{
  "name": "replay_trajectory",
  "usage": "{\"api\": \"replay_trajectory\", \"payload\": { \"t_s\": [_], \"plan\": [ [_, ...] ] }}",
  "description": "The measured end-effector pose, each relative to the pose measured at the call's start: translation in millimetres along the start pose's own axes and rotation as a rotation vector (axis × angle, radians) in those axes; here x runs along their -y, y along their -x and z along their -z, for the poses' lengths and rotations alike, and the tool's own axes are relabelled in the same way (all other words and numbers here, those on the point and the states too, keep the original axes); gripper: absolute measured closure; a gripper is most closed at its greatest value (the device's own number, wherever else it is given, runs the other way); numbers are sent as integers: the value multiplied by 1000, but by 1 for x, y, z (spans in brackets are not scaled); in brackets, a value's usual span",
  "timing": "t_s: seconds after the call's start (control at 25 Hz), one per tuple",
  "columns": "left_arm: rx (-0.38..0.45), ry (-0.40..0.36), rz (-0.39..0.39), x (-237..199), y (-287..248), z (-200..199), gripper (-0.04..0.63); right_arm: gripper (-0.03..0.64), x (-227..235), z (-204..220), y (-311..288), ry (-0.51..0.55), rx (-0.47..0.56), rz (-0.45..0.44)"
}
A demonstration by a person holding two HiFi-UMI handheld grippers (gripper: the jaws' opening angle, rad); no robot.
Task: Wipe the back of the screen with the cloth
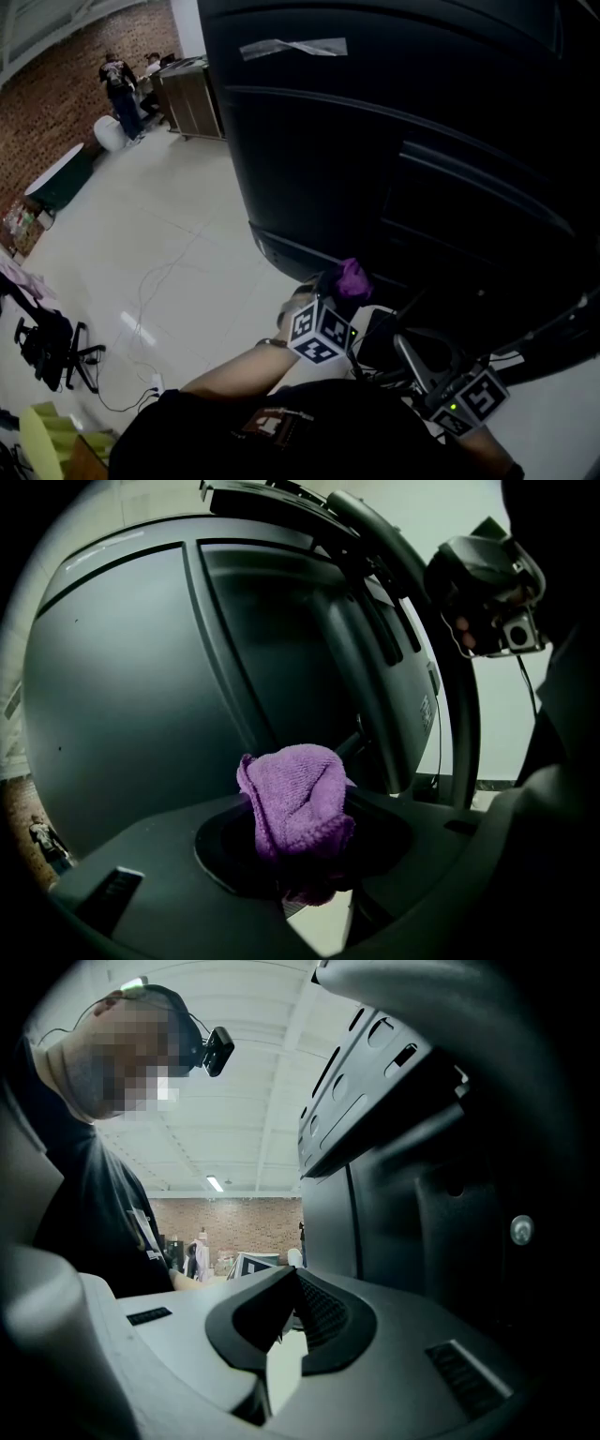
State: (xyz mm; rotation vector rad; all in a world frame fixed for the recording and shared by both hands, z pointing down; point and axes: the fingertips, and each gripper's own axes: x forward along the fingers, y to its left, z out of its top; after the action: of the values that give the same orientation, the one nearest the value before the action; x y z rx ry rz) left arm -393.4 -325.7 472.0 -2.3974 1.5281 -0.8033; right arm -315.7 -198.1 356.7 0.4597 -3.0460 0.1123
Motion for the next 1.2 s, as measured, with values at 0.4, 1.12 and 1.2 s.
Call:
{"api": "replay_trajectory", "payload": {
  "t_s": [0.4,1.12,1.2],
  "plan": [
    [49,-46,140,57,-11,-21,433,609,-3,3,1,-7,-10,18],
    [236,355,249,13,86,18,433,609,3,23,13,-29,10,61],
    [243,413,266,11,98,30,433,609,-2,31,7,-27,-3,46]
  ]
}}
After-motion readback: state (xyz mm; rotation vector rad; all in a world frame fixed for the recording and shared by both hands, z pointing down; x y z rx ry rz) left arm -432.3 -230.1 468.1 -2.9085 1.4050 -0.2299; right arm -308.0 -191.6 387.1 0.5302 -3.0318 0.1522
